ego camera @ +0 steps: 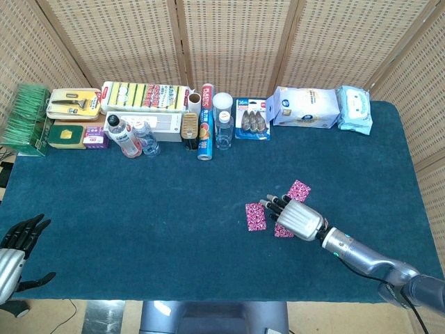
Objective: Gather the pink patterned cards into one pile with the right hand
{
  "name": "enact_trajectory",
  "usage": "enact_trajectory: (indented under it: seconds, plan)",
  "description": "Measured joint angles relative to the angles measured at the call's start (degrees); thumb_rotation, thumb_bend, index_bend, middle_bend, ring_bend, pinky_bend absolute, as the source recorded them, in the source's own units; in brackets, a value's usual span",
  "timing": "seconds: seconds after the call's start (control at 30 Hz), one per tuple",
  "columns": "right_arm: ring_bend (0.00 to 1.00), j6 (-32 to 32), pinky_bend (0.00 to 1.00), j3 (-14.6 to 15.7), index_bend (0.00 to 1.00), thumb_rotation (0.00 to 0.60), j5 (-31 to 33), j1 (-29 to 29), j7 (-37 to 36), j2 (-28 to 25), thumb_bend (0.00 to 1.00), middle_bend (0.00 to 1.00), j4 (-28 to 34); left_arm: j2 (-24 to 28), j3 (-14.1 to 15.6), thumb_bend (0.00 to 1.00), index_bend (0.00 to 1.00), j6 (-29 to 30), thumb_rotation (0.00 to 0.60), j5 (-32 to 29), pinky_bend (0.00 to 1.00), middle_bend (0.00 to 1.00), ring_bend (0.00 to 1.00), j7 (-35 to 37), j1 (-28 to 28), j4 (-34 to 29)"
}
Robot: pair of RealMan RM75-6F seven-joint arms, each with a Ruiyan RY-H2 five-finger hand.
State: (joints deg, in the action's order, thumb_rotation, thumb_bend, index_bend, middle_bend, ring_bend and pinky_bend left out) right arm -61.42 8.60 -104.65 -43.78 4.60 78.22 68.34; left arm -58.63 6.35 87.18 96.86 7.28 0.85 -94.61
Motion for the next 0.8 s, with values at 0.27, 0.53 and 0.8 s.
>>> enact_trajectory:
  seconds: [0.27, 0.53, 0.8]
  plan:
    - [0.1, 4.0, 0.31, -5.0, 0.48, 0.6, 8.5, -0.1, 1.7, 0.3, 0.2, 0.11, 2.6, -0.1, 0.1, 0.03, 0.0, 0.0, 0.6, 0.2, 0.05, 0.0, 0.0, -0.2, 0.0, 0.1]
    - [0.1, 9.1, 0.31, -10.3, 0.48, 0.6, 17.8, -0.2, 5.5, 3.8, 0.2, 0.11, 2.4, 0.2, 0.0, 0.03, 0.0, 0.1, 0.6, 0.0, 0.05, 0.0, 0.0, 0.7, 0.0, 0.3]
    - [0.1, 11.8, 0.31, -12.6, 0.48, 0.6, 22.9, -0.7, 8.7, 5.0, 0.2, 0.11, 0.6, 0.4, 0.1, 0.03, 0.0, 0.3, 0.6, 0.2, 0.05, 0.0, 0.0, 1.7, 0.1, 0.6]
